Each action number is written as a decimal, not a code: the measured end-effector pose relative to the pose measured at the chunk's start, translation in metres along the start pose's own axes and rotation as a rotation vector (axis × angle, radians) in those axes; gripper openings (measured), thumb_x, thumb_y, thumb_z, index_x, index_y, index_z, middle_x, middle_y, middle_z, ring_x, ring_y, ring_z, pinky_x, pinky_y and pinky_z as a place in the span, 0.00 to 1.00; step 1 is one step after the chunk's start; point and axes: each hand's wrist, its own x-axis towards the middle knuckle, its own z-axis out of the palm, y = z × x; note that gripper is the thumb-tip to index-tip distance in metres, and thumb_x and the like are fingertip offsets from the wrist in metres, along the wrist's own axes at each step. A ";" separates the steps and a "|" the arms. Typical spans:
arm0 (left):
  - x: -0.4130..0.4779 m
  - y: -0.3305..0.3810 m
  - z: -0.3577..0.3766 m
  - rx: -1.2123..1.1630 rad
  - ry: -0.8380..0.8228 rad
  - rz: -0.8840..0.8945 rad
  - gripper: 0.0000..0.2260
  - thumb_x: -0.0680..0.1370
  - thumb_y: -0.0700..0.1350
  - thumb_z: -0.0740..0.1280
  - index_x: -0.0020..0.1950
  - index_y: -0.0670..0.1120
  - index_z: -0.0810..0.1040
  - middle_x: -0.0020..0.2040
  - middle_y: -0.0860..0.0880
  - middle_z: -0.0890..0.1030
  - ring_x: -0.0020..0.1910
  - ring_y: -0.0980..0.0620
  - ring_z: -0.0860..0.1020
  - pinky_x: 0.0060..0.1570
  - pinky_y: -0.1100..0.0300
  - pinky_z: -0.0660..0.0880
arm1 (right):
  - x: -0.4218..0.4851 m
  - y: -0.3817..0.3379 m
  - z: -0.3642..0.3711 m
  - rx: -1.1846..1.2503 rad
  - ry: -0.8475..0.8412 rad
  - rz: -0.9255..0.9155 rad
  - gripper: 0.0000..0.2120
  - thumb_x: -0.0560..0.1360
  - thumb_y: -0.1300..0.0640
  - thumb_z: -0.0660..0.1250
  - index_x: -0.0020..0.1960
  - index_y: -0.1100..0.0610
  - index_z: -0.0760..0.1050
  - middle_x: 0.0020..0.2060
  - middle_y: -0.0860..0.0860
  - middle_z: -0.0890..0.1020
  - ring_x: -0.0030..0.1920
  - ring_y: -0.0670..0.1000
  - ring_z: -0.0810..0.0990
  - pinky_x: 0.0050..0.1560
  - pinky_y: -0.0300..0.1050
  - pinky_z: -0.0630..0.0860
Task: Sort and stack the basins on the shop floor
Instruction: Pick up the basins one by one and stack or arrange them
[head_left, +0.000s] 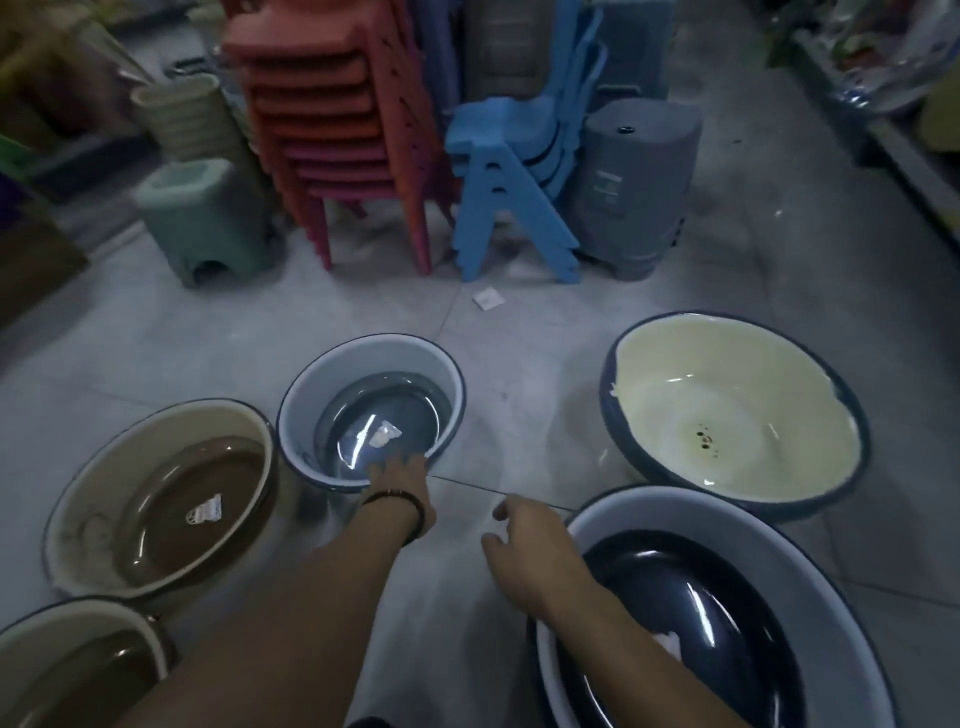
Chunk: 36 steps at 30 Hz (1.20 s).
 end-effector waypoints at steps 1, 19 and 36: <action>0.012 -0.003 0.003 -0.042 0.001 -0.029 0.38 0.73 0.52 0.70 0.79 0.51 0.56 0.79 0.45 0.56 0.78 0.38 0.53 0.75 0.45 0.61 | 0.012 -0.004 0.008 0.027 0.002 -0.009 0.22 0.81 0.48 0.63 0.72 0.54 0.73 0.64 0.54 0.80 0.62 0.53 0.79 0.58 0.46 0.75; -0.006 -0.101 0.110 -1.004 -0.168 -0.862 0.09 0.83 0.43 0.61 0.59 0.38 0.73 0.73 0.35 0.69 0.72 0.38 0.70 0.70 0.48 0.69 | 0.050 -0.010 0.098 0.342 -0.134 0.411 0.30 0.76 0.54 0.69 0.73 0.63 0.64 0.68 0.60 0.77 0.65 0.60 0.78 0.56 0.43 0.72; -0.087 -0.121 -0.073 -0.953 0.483 -0.333 0.08 0.77 0.42 0.68 0.54 0.40 0.78 0.54 0.37 0.83 0.49 0.41 0.80 0.51 0.54 0.75 | -0.018 -0.028 -0.065 0.272 0.282 0.066 0.14 0.78 0.50 0.71 0.56 0.53 0.69 0.42 0.45 0.76 0.40 0.45 0.75 0.41 0.46 0.70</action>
